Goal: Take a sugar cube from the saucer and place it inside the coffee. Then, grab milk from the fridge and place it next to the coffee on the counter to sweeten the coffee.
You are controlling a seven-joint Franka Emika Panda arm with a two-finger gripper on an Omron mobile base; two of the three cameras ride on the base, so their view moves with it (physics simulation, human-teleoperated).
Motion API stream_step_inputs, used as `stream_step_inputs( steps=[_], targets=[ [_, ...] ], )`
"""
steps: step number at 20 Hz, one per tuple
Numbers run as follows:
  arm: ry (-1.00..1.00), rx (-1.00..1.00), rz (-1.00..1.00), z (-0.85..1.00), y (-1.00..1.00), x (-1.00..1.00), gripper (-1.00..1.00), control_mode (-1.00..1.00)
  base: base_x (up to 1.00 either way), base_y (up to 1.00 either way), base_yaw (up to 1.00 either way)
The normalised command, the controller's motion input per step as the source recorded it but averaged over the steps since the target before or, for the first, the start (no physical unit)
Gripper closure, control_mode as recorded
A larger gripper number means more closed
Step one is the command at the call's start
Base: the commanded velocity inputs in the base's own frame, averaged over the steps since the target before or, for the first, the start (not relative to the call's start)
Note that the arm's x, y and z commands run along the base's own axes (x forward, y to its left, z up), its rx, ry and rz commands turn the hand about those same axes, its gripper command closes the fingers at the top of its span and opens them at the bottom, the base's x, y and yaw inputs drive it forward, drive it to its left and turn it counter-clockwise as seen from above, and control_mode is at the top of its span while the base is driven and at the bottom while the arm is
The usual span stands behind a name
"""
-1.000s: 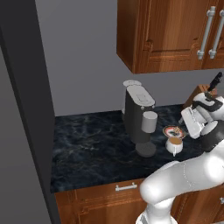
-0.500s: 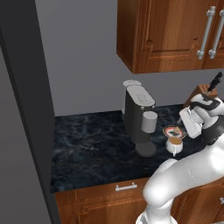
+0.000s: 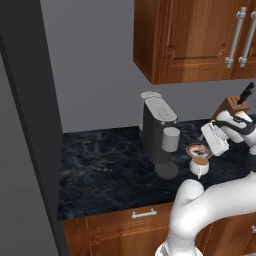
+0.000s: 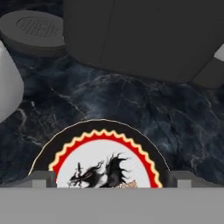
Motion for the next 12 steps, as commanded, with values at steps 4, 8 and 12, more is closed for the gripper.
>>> stream_step_inputs(
  steps=[4,8,12],
  targets=[
    [0.0,0.0,0.01,-0.25,-0.02,0.22,-1.0,-1.0,0.0,0.0,0.0],
    [-0.01,0.0,0.0,-0.21,-0.05,0.04,-1.0,-1.0,0.0,0.0,0.0],
    [-0.04,0.0,0.0,-0.18,-0.01,0.03,-1.0,-1.0,0.0,0.0,0.0]
  ],
)
